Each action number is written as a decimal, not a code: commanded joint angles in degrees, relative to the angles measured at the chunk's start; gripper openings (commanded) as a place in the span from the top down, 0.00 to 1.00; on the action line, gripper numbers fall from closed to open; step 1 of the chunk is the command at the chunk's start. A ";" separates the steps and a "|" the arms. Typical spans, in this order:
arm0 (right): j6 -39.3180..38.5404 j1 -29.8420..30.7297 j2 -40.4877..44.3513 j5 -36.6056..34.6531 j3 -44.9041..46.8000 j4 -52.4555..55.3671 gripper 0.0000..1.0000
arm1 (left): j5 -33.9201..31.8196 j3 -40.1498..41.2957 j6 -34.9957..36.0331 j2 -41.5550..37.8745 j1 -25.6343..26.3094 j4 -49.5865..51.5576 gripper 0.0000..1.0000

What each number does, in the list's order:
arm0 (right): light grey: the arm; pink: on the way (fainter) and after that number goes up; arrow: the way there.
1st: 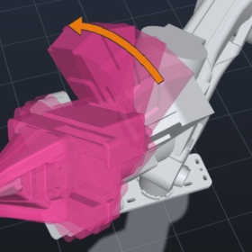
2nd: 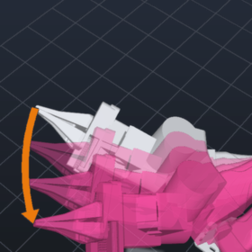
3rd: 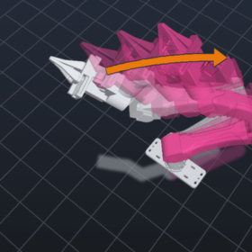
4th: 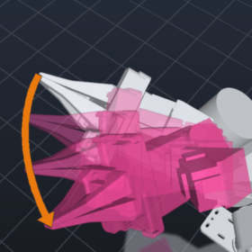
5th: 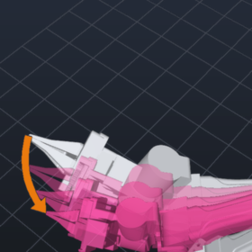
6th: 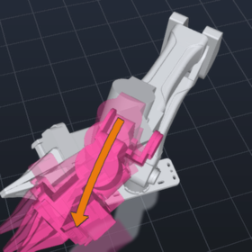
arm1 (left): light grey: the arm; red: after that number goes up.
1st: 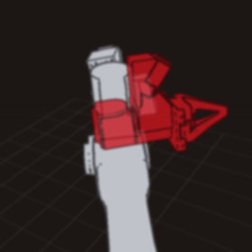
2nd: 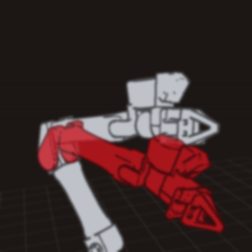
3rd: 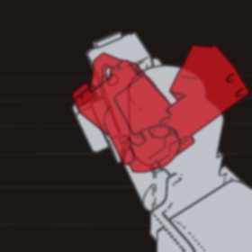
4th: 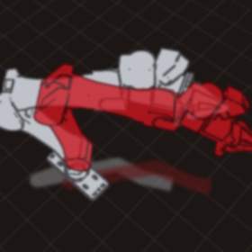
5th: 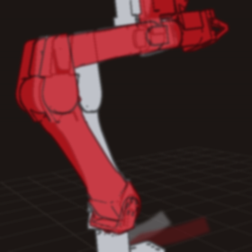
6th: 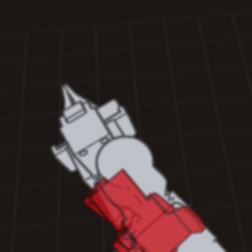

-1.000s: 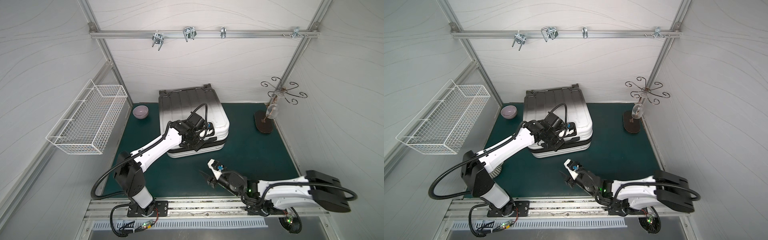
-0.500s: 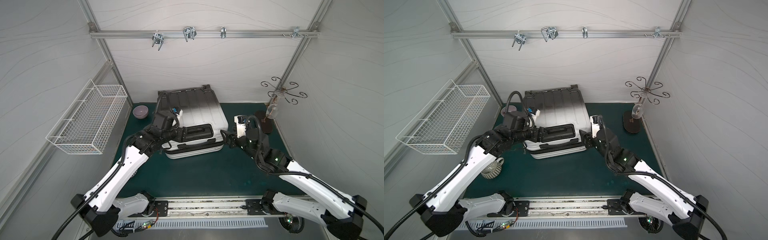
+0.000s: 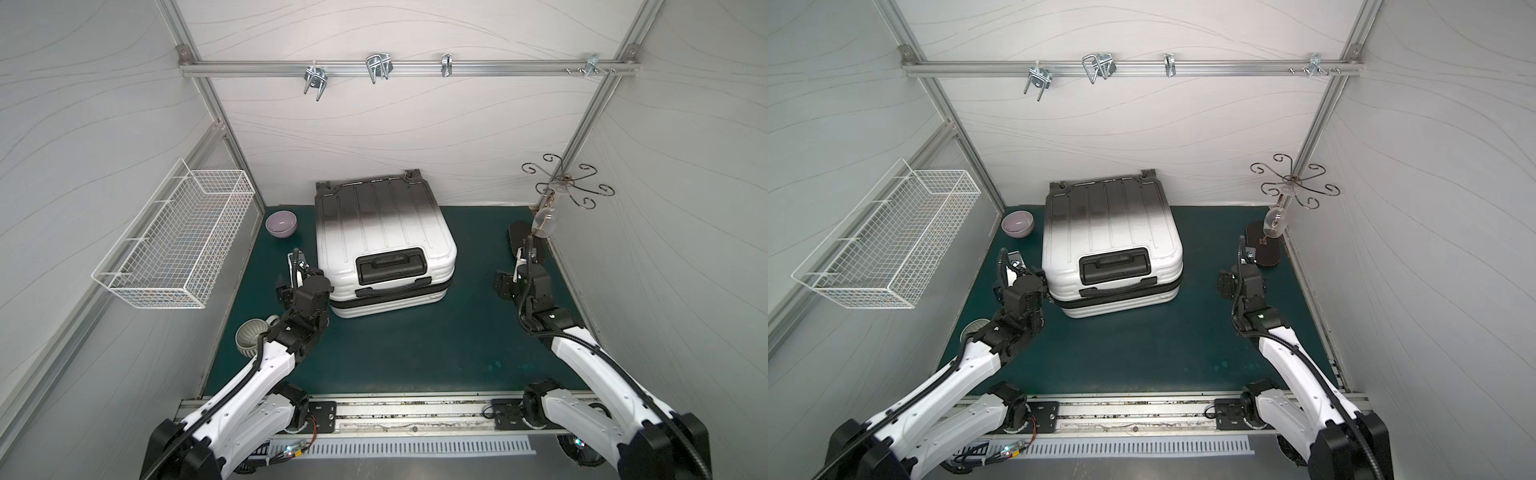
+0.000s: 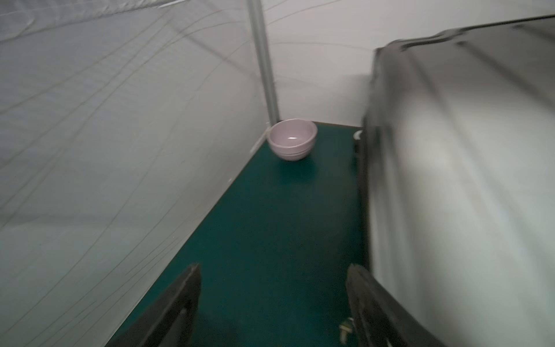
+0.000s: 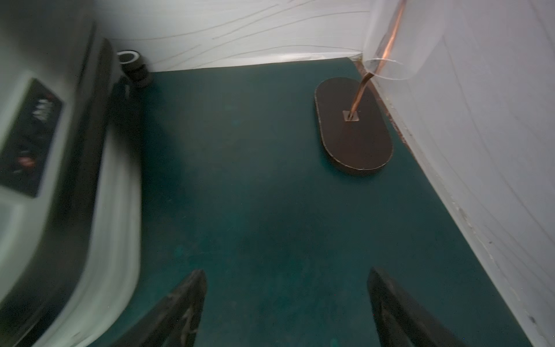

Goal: Close the suitcase zippers
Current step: Reset both arms

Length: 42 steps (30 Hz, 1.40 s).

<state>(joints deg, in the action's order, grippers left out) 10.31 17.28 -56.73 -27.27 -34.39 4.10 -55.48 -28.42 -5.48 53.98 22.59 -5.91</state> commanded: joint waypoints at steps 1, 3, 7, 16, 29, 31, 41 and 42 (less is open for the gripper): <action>-3.02 -1.29 -3.86 -5.16 2.42 -14.49 0.12 | -5.68 2.97 0.09 2.53 -3.02 -12.18 0.21; -4.41 -2.90 -6.88 -4.13 4.51 -19.39 0.12 | -0.78 4.62 -3.71 3.76 -7.55 -12.62 0.21; -3.08 -8.31 -10.53 4.67 8.32 -25.92 0.12 | 7.71 6.68 -8.75 7.93 -14.47 -14.83 0.20; -8.93 -9.46 -21.44 8.22 15.49 -50.39 0.01 | 28.61 8.55 -5.06 20.25 -20.83 -32.78 0.00; -11.56 -7.63 -33.47 11.93 11.32 -54.93 0.01 | 37.84 4.79 1.15 35.55 -22.84 -44.06 0.00; -10.54 -9.10 -33.94 13.13 10.58 -53.96 0.01 | 37.36 4.36 -0.34 34.01 -23.11 -40.64 0.00; -10.31 -9.24 -33.74 13.31 10.57 -53.67 0.01 | 37.09 4.87 0.01 34.15 -22.85 -41.79 0.00; -10.31 -9.19 -33.80 13.29 10.60 -53.68 0.01 | 37.13 4.88 -0.01 34.11 -22.85 -41.79 0.00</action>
<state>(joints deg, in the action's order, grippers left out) -0.08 8.23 -91.18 -14.02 -23.94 -50.24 -19.22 -22.65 -5.98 88.33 -0.67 -44.49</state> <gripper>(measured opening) 0.992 0.997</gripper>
